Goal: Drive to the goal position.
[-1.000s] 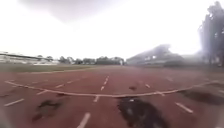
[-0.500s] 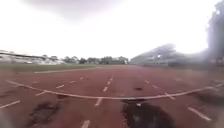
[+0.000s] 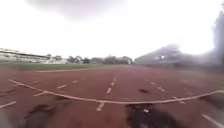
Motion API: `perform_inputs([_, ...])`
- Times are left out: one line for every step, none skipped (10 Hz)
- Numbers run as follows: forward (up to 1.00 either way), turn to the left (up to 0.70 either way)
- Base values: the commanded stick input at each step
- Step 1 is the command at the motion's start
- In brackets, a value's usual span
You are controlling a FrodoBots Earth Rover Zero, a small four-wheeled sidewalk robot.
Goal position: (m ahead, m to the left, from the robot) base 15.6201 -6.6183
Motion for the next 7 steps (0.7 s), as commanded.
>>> perform_inputs([0.45, 0.27])
perform_inputs([0.45, 0.27])
perform_inputs([0.45, 0.27])
perform_inputs([0.45, 0.27])
perform_inputs([0.45, 0.27])
perform_inputs([0.45, 0.27])
perform_inputs([0.45, 0.27])
